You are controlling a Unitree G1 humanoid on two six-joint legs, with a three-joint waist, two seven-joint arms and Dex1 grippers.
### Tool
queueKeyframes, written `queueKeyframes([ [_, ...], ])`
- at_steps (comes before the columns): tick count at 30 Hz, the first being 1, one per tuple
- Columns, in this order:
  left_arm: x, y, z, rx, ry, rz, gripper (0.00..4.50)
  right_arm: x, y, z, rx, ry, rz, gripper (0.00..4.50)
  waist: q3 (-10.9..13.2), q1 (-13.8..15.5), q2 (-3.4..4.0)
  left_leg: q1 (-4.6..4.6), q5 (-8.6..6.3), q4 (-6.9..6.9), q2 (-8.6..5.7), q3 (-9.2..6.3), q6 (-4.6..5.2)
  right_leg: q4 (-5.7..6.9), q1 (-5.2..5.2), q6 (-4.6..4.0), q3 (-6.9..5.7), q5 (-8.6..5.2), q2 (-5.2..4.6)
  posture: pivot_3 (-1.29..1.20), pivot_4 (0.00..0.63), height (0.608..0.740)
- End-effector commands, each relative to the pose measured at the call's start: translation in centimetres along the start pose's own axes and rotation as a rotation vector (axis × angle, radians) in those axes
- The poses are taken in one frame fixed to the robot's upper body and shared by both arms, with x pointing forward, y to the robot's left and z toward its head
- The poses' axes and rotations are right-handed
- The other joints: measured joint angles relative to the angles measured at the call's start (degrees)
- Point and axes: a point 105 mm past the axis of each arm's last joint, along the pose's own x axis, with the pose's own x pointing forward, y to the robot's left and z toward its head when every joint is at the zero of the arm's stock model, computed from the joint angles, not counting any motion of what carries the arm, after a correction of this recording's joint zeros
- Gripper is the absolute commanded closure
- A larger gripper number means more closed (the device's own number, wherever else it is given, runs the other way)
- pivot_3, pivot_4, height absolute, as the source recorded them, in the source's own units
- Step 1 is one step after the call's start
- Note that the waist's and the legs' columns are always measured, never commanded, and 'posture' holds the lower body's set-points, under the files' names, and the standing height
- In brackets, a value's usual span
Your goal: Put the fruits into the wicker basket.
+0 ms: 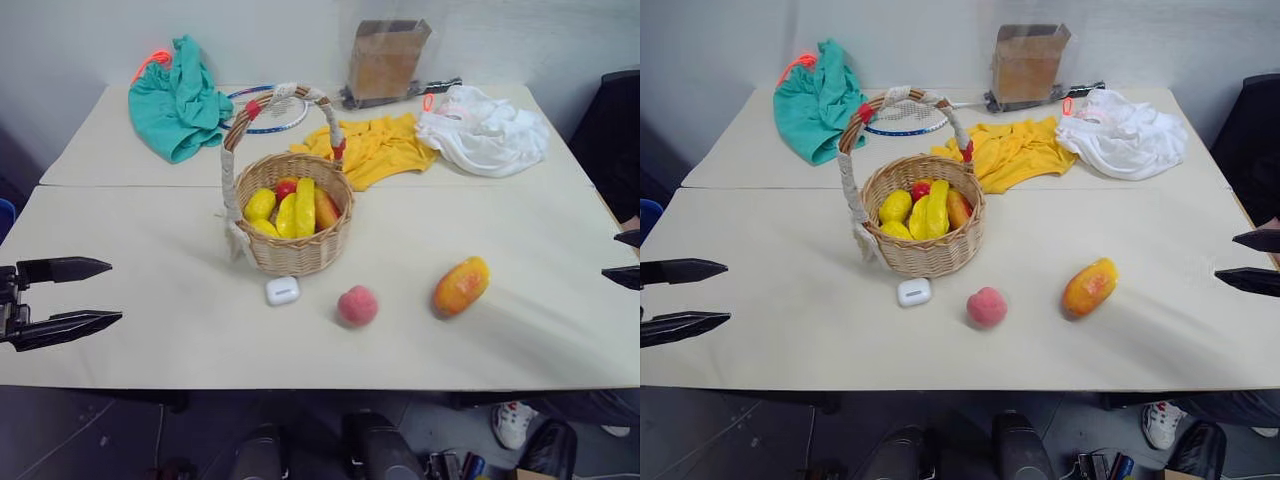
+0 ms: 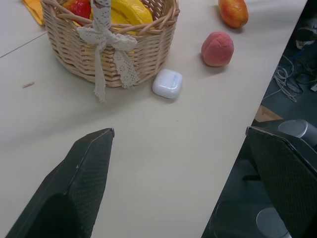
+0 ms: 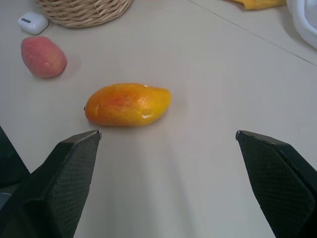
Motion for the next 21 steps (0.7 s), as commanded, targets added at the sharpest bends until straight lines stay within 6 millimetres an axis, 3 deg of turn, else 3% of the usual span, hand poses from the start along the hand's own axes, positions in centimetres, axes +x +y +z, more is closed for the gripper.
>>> queueKeyframes([
  [1,0.2,0.0,0.8,0.039,-0.015,-0.008,0.02,-0.6,0.8,1.7,-0.068,-0.024,0.034,0.0,0.0,-0.03,0.01,0.0,0.0,0.0,0.0,0.02,0.0,0.02,-0.03,0.0,0.02,0.0,0.01,0.0,0.15,0.74],
  [16,0.5,0.5,1.2,0.059,-0.02,0.033,0.02,0.4,0.9,2.1,-0.134,-0.019,0.033,0.0,0.0,0.07,0.0,-0.05,0.0,-0.01,0.02,0.14,-0.02,0.05,-0.16,0.0,0.1,0.0,0.04,0.0,0.15,0.74],
  [21,1.7,0.6,1.5,0.081,-0.033,0.026,0.02,1.7,1.4,2.7,-0.168,-0.034,0.059,0.0,0.0,0.16,0.0,-0.04,0.0,-0.01,0.02,0.14,-0.02,0.07,-0.16,0.01,0.11,0.0,0.05,0.0,0.15,0.74],
])
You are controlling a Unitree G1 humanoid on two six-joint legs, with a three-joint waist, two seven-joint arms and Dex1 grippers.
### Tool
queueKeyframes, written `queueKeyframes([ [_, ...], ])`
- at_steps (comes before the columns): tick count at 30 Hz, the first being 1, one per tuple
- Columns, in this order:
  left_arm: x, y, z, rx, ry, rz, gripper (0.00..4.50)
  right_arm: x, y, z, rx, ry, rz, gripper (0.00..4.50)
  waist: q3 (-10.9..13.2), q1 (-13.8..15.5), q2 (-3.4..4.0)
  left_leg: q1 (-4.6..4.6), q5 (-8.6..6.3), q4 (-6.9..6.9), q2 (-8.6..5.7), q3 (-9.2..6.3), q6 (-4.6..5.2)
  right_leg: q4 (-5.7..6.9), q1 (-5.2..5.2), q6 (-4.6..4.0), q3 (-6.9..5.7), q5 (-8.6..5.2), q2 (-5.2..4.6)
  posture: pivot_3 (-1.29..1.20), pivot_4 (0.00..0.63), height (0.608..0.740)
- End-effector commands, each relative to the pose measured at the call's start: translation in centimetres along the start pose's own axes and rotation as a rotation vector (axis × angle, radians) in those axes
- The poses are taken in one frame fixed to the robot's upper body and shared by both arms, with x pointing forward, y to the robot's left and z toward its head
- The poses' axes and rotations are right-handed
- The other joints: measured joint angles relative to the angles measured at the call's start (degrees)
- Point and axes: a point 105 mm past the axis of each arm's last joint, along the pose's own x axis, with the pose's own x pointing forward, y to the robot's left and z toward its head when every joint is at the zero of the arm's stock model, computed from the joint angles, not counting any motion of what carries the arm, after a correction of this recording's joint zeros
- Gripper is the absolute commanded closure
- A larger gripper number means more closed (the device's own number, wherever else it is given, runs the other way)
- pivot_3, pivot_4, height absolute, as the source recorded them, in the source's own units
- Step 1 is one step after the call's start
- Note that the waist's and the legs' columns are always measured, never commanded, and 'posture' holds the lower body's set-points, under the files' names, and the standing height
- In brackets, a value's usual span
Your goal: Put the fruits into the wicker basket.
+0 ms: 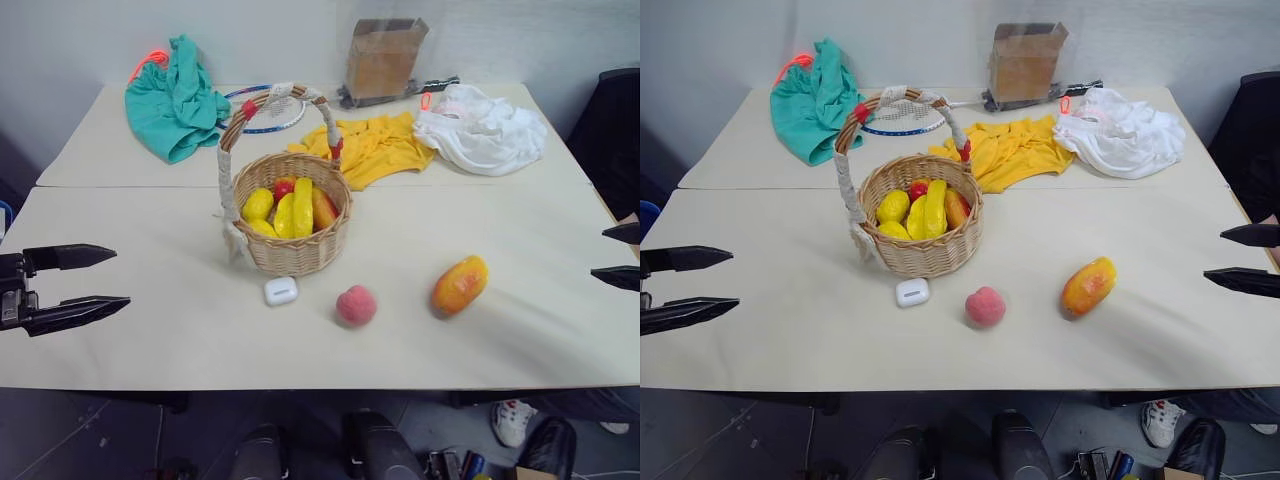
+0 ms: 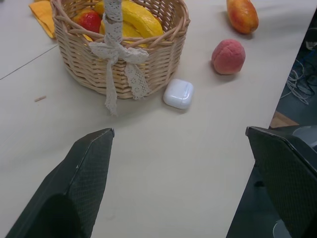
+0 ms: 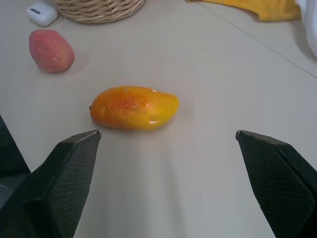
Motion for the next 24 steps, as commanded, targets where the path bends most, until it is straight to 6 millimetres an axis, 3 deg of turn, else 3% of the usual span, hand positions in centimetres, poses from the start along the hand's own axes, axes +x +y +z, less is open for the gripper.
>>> queueKeyframes([
  [1,1.0,-0.6,1.1,0.05,-0.025,-0.034,0.02,0.6,0.9,1.7,-0.053,-0.025,0.039,0.0,0.0,0.09,0.0,-0.01,0.0,0.0,0.0,0.0,0.0,0.01,-0.01,0.0,0.0,0.0,0.0,0.0,0.15,0.74],
  [4,2.5,-2.1,1.3,0.066,-0.022,-0.128,0.02,1.6,3.0,2.6,-0.049,-0.022,0.15,0.0,0.0,0.14,-0.01,-0.05,0.0,-0.01,0.02,-0.01,-0.01,0.0,-0.03,0.0,0.0,0.0,0.0,0.0,0.15,0.74],
  [6,4.2,-2.6,0.3,0.123,0.032,-0.155,0.02,2.7,4.8,3.4,-0.087,-0.026,0.22,0.0,0.0,0.23,0.0,-0.07,-0.01,-0.01,0.02,-0.01,-0.02,-0.01,-0.04,0.01,0.01,0.0,0.0,0.0,0.15,0.74],
  [15,13.0,-1.8,-4.2,0.216,0.124,-0.217,0.02,7.2,12.2,6.5,-0.209,-0.146,0.467,0.0,0.01,0.5,-0.11,-0.05,0.09,-0.03,-0.01,-0.07,-0.02,-0.02,0.04,0.14,0.04,0.08,0.11,0.0,0.15,0.74],
  [24,18.8,-1.3,-5.2,0.181,0.109,-0.224,0.02,7.4,13.7,7.0,-0.192,-0.173,0.444,0.0,-0.02,1.8,-0.26,-0.35,0.03,0.17,0.0,-0.06,0.06,-0.09,-0.14,0.22,0.05,0.12,0.11,0.0,0.15,0.74],
])
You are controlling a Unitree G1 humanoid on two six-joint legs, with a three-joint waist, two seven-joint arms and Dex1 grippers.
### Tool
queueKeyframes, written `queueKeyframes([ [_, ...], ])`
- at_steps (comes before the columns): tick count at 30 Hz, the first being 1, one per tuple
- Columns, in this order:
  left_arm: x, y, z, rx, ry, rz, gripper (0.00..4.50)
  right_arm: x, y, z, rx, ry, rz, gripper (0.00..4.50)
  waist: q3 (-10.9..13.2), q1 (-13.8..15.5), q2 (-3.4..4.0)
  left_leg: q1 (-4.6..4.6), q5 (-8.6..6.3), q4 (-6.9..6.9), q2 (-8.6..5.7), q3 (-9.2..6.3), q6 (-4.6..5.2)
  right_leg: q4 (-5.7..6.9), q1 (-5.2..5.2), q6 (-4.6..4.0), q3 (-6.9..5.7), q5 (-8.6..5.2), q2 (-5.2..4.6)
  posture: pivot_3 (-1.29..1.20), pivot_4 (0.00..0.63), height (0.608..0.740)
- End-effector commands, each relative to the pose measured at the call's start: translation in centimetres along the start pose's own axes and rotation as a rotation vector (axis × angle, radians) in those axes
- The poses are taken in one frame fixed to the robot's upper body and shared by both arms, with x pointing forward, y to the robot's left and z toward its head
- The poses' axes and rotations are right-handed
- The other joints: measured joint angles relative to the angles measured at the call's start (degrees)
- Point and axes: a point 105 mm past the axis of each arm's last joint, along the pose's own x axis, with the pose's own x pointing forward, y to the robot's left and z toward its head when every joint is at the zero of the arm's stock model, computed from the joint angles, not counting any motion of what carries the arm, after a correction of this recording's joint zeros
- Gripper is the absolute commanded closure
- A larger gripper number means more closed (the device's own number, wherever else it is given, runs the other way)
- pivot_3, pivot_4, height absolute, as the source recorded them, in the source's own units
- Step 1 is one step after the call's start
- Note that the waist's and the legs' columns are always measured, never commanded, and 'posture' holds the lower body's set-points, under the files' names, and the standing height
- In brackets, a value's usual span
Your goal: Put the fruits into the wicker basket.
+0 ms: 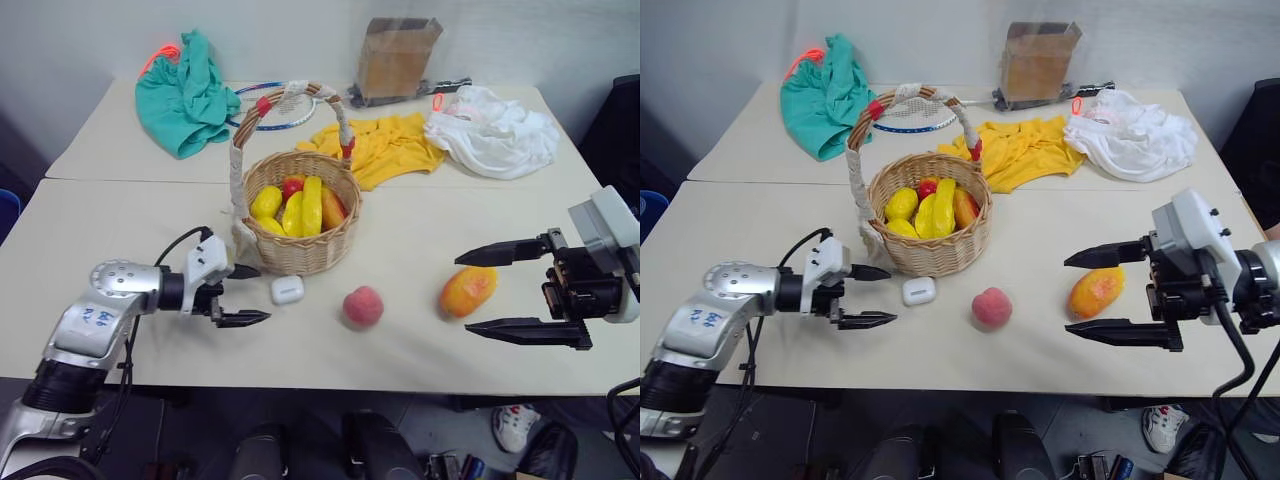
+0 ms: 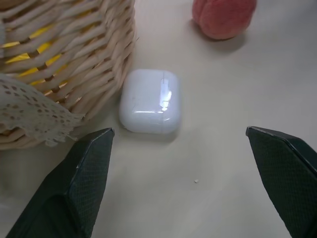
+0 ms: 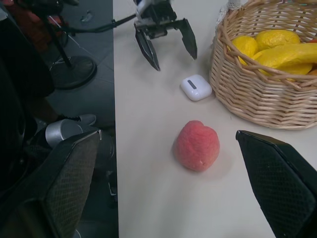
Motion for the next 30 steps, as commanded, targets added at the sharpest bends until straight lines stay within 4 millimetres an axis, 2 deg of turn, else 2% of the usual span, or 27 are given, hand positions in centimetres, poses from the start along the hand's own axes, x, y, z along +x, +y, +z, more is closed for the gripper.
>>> queueKeyframes([
  [1,1.7,0.4,-0.5,0.024,0.022,0.027,0.02,-0.5,0.6,0.9,-0.032,-0.023,-0.034,0.0,0.0,0.11,-0.01,0.0,0.0,0.01,-0.01,0.0,0.01,0.0,0.01,0.01,0.0,0.01,0.0,0.0,0.15,0.74],
  [7,4.2,0.9,-1.1,0.022,0.011,0.108,0.02,-0.7,1.5,1.0,-0.009,-0.041,-0.062,0.0,-0.06,0.18,-0.19,-0.02,0.04,0.03,-0.01,-0.09,0.07,0.02,0.05,0.07,-0.02,0.04,-0.01,0.0,0.15,0.74],
  [11,5.1,1.6,-1.5,0.02,0.009,0.179,0.02,-0.7,1.7,0.9,0.001,-0.05,-0.078,0.0,-0.09,0.18,-0.22,0.05,0.07,0.06,-0.03,-0.13,0.1,0.02,0.16,0.13,-0.03,0.08,-0.03,0.0,0.15,0.74],
  [13,5.6,2.4,-2.0,0.035,0.013,0.24,0.4,-0.6,1.8,0.8,0.003,-0.05,-0.081,0.0,-0.1,0.23,-0.23,0.1,0.08,0.06,-0.05,-0.16,0.12,0.01,0.23,0.15,-0.03,0.1,-0.05,0.0,0.15,0.74],
  [19,5.3,1.7,-2.2,0.054,0.002,0.211,2.03,-0.5,1.5,0.9,0.006,-0.063,-0.085,0.0,-0.17,0.18,-0.34,0.42,0.07,0.03,-0.04,-0.32,0.14,-0.14,0.71,0.16,-0.14,0.1,-0.08,0.0,0.15,0.74],
  [23,3.5,0.8,-2.4,0.016,-0.024,0.22,2.14,-0.1,1.3,0.9,-0.002,-0.065,-0.057,0.0,-0.19,-0.49,-0.36,0.46,0.05,-0.04,0.01,-0.32,0.11,-0.14,0.7,0.14,-0.15,0.09,-0.07,0.0,0.15,0.74],
  [25,0.9,0.8,-3.0,-0.081,-0.047,0.327,2.14,0.3,1.0,1.1,-0.012,-0.073,-0.038,0.0,-0.19,-0.77,-0.36,0.5,0.05,-0.1,0.04,-0.32,0.09,-0.14,0.7,0.08,-0.16,0.06,-0.07,0.0,0.15,0.74],
  [30,-10.4,2.7,-8.1,-0.346,-0.011,0.887,2.14,1.2,0.3,1.4,-0.025,-0.093,0.016,0.0,-0.17,-1.5,-0.42,0.47,0.01,-0.14,0.14,-0.41,0.02,-0.15,0.65,-0.06,-0.25,-0.02,-0.08,0.0,0.15,0.74],
])
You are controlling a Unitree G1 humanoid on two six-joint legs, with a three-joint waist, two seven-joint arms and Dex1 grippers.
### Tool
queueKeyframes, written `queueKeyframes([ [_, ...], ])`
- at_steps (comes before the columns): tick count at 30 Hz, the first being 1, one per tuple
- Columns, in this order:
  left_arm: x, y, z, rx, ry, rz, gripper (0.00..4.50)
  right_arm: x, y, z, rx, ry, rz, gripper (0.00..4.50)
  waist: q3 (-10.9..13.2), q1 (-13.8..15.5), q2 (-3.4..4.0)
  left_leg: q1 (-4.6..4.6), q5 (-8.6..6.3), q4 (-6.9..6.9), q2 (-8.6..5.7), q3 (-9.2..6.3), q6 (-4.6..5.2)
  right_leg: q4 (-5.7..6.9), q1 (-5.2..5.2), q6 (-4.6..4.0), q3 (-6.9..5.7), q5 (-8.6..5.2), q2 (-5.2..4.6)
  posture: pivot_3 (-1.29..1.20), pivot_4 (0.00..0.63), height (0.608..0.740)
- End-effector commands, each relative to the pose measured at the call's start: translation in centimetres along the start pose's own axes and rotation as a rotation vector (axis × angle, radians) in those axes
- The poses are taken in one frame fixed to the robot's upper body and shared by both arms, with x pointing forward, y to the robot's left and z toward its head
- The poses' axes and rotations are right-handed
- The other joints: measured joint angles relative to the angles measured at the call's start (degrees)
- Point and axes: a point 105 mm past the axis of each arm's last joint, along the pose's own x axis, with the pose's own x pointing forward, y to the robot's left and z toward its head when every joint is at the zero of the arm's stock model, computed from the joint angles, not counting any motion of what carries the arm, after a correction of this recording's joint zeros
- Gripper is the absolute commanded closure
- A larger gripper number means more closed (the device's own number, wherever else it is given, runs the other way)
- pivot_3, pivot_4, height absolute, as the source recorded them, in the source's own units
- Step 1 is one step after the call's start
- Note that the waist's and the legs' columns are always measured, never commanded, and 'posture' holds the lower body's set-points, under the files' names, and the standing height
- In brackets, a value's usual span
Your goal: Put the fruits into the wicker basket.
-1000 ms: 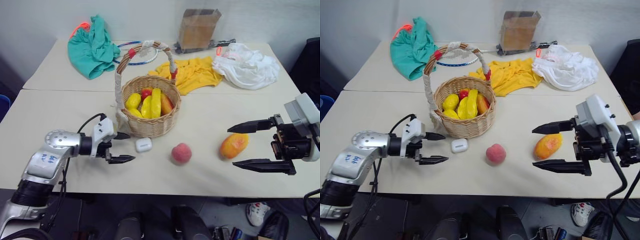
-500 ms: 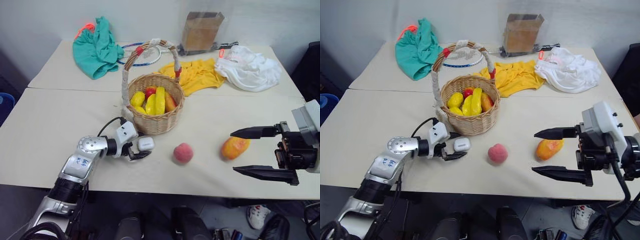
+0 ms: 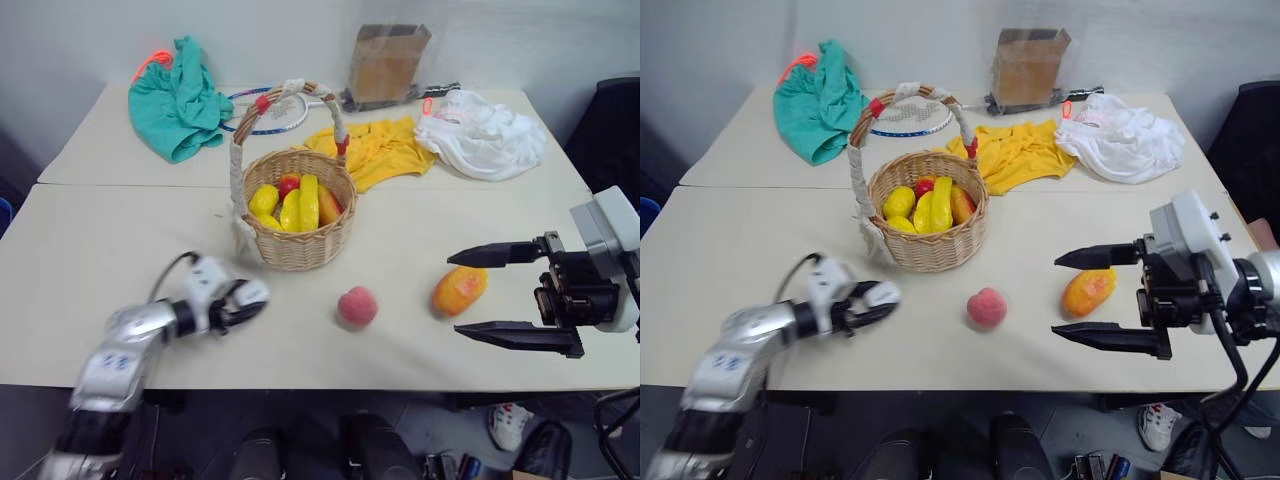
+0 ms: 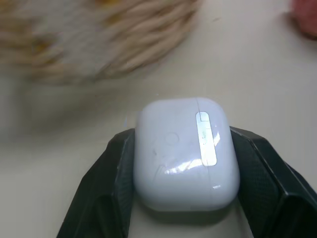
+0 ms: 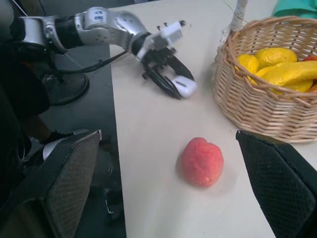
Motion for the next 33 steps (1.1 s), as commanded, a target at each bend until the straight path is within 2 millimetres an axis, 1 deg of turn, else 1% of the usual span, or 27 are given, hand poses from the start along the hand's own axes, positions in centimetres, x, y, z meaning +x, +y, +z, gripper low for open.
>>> queueKeyframes([
  [1,-6.7,7.1,-1.7,-0.099,0.044,0.466,2.14,0.6,-0.4,0.3,-0.027,-0.023,0.038,0.0,0.01,0.1,-0.02,0.0,0.0,0.0,-0.01,-0.03,0.0,0.0,0.0,0.0,-0.03,0.0,0.0,0.0,0.15,0.74],
  [2,-8.5,8.6,-2.5,-0.123,0.07,0.586,2.14,0.8,-0.6,0.2,-0.028,-0.026,0.046,0.0,0.01,0.2,-0.02,0.01,0.01,0.0,-0.01,-0.06,0.0,0.01,0.0,-0.01,-0.07,0.0,0.0,0.0,0.15,0.74],
  [4,-11.4,10.8,-3.7,-0.201,0.08,0.773,2.14,1.2,-0.9,0.2,-0.029,-0.035,0.064,0.0,0.0,0.39,-0.04,0.0,0.01,0.0,-0.04,-0.05,0.0,0.0,0.0,-0.01,-0.06,0.0,-0.03,0.0,0.15,0.74],
  [5,-12.2,11.4,-4.1,-0.237,0.077,0.83,2.14,1.4,-1.1,0.2,-0.03,-0.038,0.072,0.0,-0.01,0.62,-0.07,-0.02,0.01,0.0,-0.08,-0.05,0.01,0.0,-0.01,-0.01,-0.07,0.0,-0.09,0.0,0.15,0.74],
  [7,-12.9,12.0,-4.7,-0.276,0.077,0.874,2.14,1.7,-1.4,0.2,-0.033,-0.041,0.083,0.0,-0.02,1.4,-0.09,-0.09,-0.02,0.0,-0.13,-0.06,0.07,-0.08,-0.02,0.0,-0.12,0.0,-0.2,0.0,0.15,0.74],
  [9,-13.1,12.2,-5.0,-0.284,0.08,0.88,2.14,2.0,-1.8,0.1,-0.037,-0.042,0.089,0.0,-0.04,1.81,-0.13,-0.14,-0.06,-0.01,-0.19,-0.09,0.11,-0.15,-0.03,0.0,-0.22,0.0,-0.35,0.0,0.15,0.74],
  [11,-13.0,12.1,-5.1,-0.291,0.072,0.876,1.39,2.2,-2.2,0.1,-0.039,-0.042,0.09,0.0,-0.05,1.81,-0.13,-0.18,-0.07,-0.05,-0.26,-0.08,0.13,-0.22,-0.03,-0.01,-0.35,0.0,-0.55,0.0,0.15,0.74],
  [13,-13.3,11.9,-4.6,-0.28,0.044,0.881,0.79,2.4,-2.7,-0.1,-0.04,-0.039,0.085,0.0,-0.05,1.66,-0.14,-0.17,-0.06,-0.19,-0.32,-0.05,0.16,-0.28,-0.03,-0.03,-0.46,-0.01,-0.73,0.0,0.15,0.74],
  [15,-14.3,12.0,-3.9,-0.263,0.029,0.91,0.2,2.4,-3.0,-0.2,-0.038,-0.033,0.073,0.0,-0.07,1.56,-0.17,-0.17,-0.05,-0.31,-0.35,-0.01,0.17,-0.33,-0.05,-0.03,-0.59,-0.01,-0.85,0.0,0.15,0.74],
  [16,-15.0,12.2,-3.1,-0.258,-0.006,0.925,0.04,2.4,-3.1,-0.3,-0.034,-0.033,0.061,0.0,-0.09,1.56,-0.21,-0.16,-0.03,-0.41,-0.34,-0.03,0.14,-0.38,-0.05,-0.08,-0.65,-0.04,-0.85,0.0,0.15,0.74],
  [18,-16.0,12.3,-0.5,-0.293,-0.145,0.909,0.04,2.3,-3.2,-0.6,-0.024,-0.032,0.036,0.0,-0.11,1.57,-0.26,-0.17,0.04,-0.64,-0.32,-0.06,0.04,-0.48,-0.11,-0.14,-0.73,-0.07,-0.85,0.0,0.15,0.74],
  [19,-16.2,12.1,0.8,-0.301,-0.206,0.874,0.04,2.3,-3.3,-0.7,-0.024,-0.032,0.021,0.0,-0.12,1.56,-0.27,-0.2,0.05,-0.7,-0.29,-0.08,-0.01,-0.48,-0.16,-0.19,-0.79,-0.1,-0.85,0.0,0.15,0.74],
  [21,-16.2,10.6,4.1,-0.293,-0.326,0.727,0.04,2.3,-3.4,-1.1,-0.021,-0.03,-0.02,0.0,-0.13,1.6,-0.28,-0.25,0.07,-0.81,-0.26,-0.12,-0.09,-0.49,-0.24,-0.28,-0.92,-0.15,-0.84,0.0,0.15,0.74],
  [23,-16.1,8.4,7.3,-0.283,-0.415,0.547,0.04,2.5,-3.4,-1.5,-0.021,-0.024,-0.054,0.0,-0.13,1.57,-0.28,-0.34,0.1,-0.81,-0.25,-0.16,-0.19,-0.5,-0.29,-0.3,-1.0,-0.17,-0.84,0.0,0.15,0.74],
  [24,-15.9,6.9,9.0,-0.259,-0.449,0.429,0.04,2.6,-3.4,-1.8,-0.019,-0.016,-0.067,0.0,-0.13,1.55,-0.28,-0.4,0.21,-0.8,-0.26,-0.15,-0.37,-0.5,-0.35,-0.3,-1.01,-0.17,-0.84,0.0,0.15,0.74],
  [26,-15.2,3.5,11.7,-0.182,-0.46,0.19,0.04,3.2,-3.3,-2.4,-0.005,0.0,-0.091,0.0,-0.13,1.51,-0.28,-0.43,0.21,-0.77,-0.27,-0.13,-0.38,-0.48,-0.38,-0.3,-1.0,-0.17,-0.84,0.0,0.15,0.74],
  [27,-14.4,0.6,13.1,-0.105,-0.41,-0.004,0.04,3.9,-3.5,-3.2,0.01,0.019,-0.12,0.0,-0.14,1.46,-0.31,-0.43,0.22,-0.75,-0.27,-0.12,-0.39,-0.46,-0.37,-0.3,-1.0,-0.17,-0.84,0.0,0.15,0.74],
  [28,-13.8,-1.5,13.5,-0.055,-0.347,-0.144,0.04,4.4,-3.6,-3.8,0.019,0.035,-0.14,0.0,-0.14,1.4,-0.45,-0.42,0.24,-0.74,-0.27,-0.11,-0.4,-0.42,-0.37,-0.3,-0.99,-0.17,-0.84,0.0,0.15,0.74],
  [30,-12.9,-4.8,13.7,0.016,-0.225,-0.371,0.04,5.4,-3.7,-4.7,0.029,0.049,-0.158,0.0,-0.11,1.32,-0.38,-0.34,0.29,-0.74,-0.31,-0.1,-0.42,-0.38,-0.33,-0.32,-0.98,-0.18,-0.84,0.0,0.15,0.74],
  [33,-12.1,-7.3,13.8,0.088,-0.115,-0.592,0.04,6.6,-3.7,-5.6,0.042,0.056,-0.166,0.0,-0.02,1.21,-0.18,-0.13,0.28,-0.78,-0.34,-0.04,-0.29,-0.32,-0.21,-0.36,-0.92,-0.2,-0.84,0.0,0.15,0.74],
])
